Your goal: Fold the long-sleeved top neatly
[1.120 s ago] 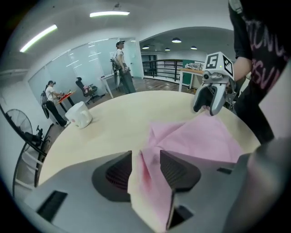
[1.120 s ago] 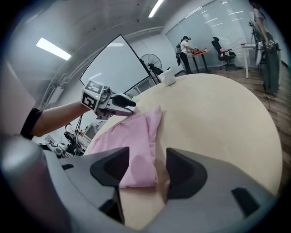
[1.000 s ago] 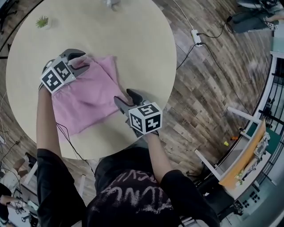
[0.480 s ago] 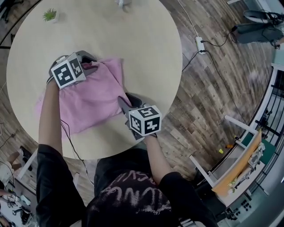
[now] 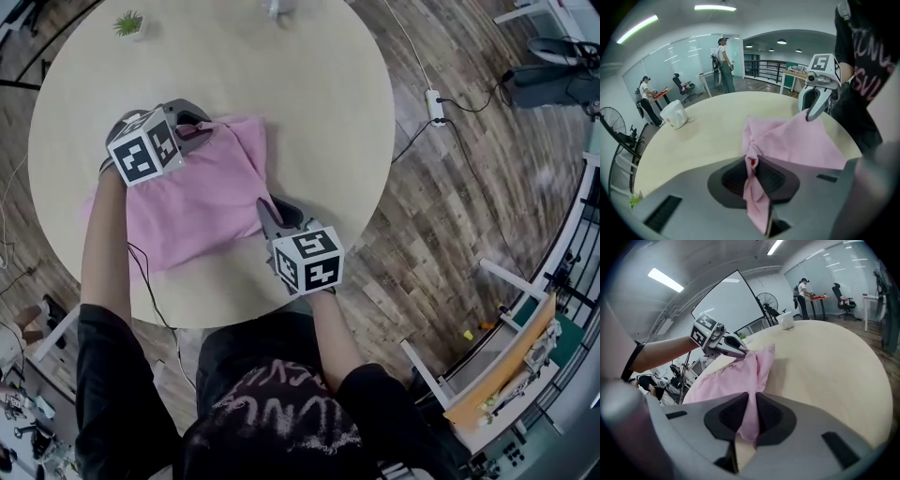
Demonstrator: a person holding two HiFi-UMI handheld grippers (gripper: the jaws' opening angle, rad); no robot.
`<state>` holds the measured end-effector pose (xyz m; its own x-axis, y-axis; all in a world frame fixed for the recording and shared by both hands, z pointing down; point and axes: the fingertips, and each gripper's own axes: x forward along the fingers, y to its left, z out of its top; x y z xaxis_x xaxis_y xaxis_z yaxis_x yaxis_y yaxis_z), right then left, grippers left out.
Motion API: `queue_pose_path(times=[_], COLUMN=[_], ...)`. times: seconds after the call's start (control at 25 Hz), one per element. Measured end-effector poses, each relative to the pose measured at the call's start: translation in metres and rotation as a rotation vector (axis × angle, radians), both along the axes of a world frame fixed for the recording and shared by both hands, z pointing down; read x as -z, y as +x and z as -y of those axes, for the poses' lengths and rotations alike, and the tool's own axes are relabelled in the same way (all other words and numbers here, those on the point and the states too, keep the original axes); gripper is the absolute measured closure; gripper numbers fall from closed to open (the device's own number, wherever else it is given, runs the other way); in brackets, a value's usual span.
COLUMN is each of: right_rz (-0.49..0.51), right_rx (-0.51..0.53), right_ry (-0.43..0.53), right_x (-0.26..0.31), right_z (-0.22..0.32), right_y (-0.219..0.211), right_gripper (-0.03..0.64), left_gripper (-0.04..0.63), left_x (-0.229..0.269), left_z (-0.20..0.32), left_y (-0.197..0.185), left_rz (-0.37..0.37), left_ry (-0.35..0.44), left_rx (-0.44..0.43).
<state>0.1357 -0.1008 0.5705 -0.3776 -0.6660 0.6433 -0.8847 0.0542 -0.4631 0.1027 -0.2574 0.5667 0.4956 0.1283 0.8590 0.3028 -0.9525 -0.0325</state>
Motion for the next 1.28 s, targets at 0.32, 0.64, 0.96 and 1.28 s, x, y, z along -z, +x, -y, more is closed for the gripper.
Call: queue_pose_path(times=[0.32,0.64,0.96,1.28], right_rz=[-0.03,-0.06,-0.083,-0.106], right_rx=[0.073,0.165,0.214,0.25], right_ry=[0.083,0.147,0.168,0.169], right_x=[0.039,0.071,0.08,0.079], right_z=[0.007,0.005,-0.006,-0.006], right_y=[-0.026,-0.086,-0.147,-0.199], right_gripper=[0.566,0.568,0.569,0.569], left_gripper=[0.541,0.558,0.563,0.565], left_x=[0.033,0.058,0.064,0.06], left_z=[0.004,0.005,-0.003,-0.003], left_y=[-0.024,-0.074,-0.135,-0.183], left_rz=[-0.075,-0.109,-0.119,-0.141], left_ry=[0.052,0.1,0.141,0.161], left_rx=[0.029,0.04,0.043,0.051])
